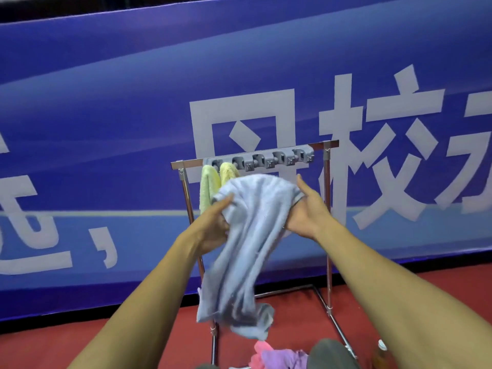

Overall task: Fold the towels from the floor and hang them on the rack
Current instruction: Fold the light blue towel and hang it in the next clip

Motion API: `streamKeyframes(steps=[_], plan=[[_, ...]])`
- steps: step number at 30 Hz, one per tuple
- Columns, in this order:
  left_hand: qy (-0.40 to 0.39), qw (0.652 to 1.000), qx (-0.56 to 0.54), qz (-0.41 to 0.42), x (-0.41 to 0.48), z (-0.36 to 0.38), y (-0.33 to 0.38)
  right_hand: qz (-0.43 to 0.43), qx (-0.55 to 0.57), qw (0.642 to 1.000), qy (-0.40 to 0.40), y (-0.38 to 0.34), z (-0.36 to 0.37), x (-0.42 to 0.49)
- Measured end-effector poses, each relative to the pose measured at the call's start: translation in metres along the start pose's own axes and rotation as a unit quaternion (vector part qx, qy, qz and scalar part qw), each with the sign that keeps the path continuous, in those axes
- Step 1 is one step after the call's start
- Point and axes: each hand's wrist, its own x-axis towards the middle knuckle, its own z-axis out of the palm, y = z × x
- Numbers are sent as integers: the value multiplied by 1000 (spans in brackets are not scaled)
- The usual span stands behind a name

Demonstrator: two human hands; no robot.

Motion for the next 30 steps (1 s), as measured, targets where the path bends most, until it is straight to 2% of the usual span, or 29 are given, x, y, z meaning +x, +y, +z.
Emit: streamKeyframes(steps=[2, 3, 4, 5, 7, 8, 10, 12, 14, 16, 17, 20, 21, 24, 27, 28, 30], plan=[[-17, 990, 135, -36, 0, -4, -6, 80, -141, 987, -4, 8, 1, 0], [1, 991, 130, -12, 0, -4, -6, 105, -188, 976, 1, 12, 0, 0], [32, 997, 66, 32, 1, -5, -4, 105, -185, 977, -6, 12, 2, -1], [54, 995, -12, 83, 1, -5, -2, 63, -134, 989, 0, 11, 3, -2], [44, 988, -81, 123, 3, -8, 1, -10, -30, 999, 30, 12, 4, -1], [35, 993, -54, 94, 4, -8, 0, 3, -32, 999, 22, 12, 5, 0], [54, 997, 51, 8, 2, -2, -10, 110, -155, 982, -3, 20, 9, -3], [87, 995, 54, 12, 5, 2, -14, 150, -220, 964, -22, 28, 5, -1], [148, 986, -21, 73, 8, 1, -11, 57, -153, 986, 20, 23, 7, 2], [163, 979, -40, 114, 14, -5, -7, -28, -42, 995, 87, 13, 5, 8], [158, 982, -19, 105, 15, -6, -7, -29, -41, 993, 104, 9, 4, 10], [192, 976, 98, 43, 19, -6, -15, 77, -174, 977, 99, 12, 3, 3], [202, 973, 104, 36, 20, -5, -14, 81, -198, 972, 101, 11, 1, 2], [237, 967, 65, 69, 22, -9, -4, 30, -155, 974, 161, 3, 0, 6], [282, 956, 60, 55, 21, -17, 13, 115, -297, 931, 181, -8, -2, -1], [276, 957, 81, 28, 16, -17, 19, 128, -333, 914, 194, -12, -5, -4], [211, 970, 112, -40, 5, -14, 30, 79, -305, 922, 223, -23, -7, -8]])
